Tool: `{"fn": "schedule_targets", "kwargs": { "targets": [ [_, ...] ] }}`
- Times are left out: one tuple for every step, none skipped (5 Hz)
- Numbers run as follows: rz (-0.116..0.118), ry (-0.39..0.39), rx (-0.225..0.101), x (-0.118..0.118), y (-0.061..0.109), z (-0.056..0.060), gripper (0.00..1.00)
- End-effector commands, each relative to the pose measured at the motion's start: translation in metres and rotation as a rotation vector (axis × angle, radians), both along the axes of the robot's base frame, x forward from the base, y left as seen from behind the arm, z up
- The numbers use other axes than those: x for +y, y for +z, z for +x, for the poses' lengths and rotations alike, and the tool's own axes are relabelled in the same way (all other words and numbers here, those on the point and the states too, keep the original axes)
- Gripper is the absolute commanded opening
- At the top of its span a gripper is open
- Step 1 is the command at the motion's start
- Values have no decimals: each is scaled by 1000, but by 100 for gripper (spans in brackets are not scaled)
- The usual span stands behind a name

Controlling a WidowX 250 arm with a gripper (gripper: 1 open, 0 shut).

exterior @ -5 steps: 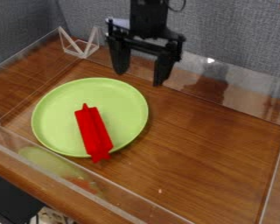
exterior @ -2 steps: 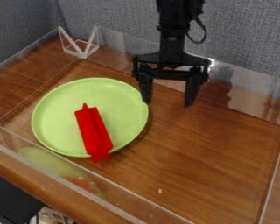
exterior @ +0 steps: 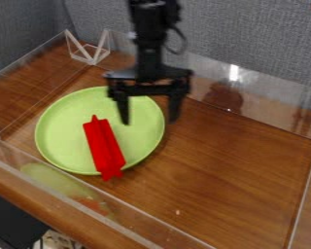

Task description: Move the red object from the green plate to the table

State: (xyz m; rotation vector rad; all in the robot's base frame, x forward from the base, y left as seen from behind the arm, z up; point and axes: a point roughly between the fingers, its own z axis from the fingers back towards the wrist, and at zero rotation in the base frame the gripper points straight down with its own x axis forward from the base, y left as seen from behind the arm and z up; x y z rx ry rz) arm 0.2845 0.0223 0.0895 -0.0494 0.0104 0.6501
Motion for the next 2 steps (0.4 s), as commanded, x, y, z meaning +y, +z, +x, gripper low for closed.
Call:
{"fn": "schedule_targets", "kwargs": {
  "targets": [
    [-4, 128, -64, -2, 15, -1, 100],
    [-8, 176, -67, -3, 16, -4, 100]
  ]
}}
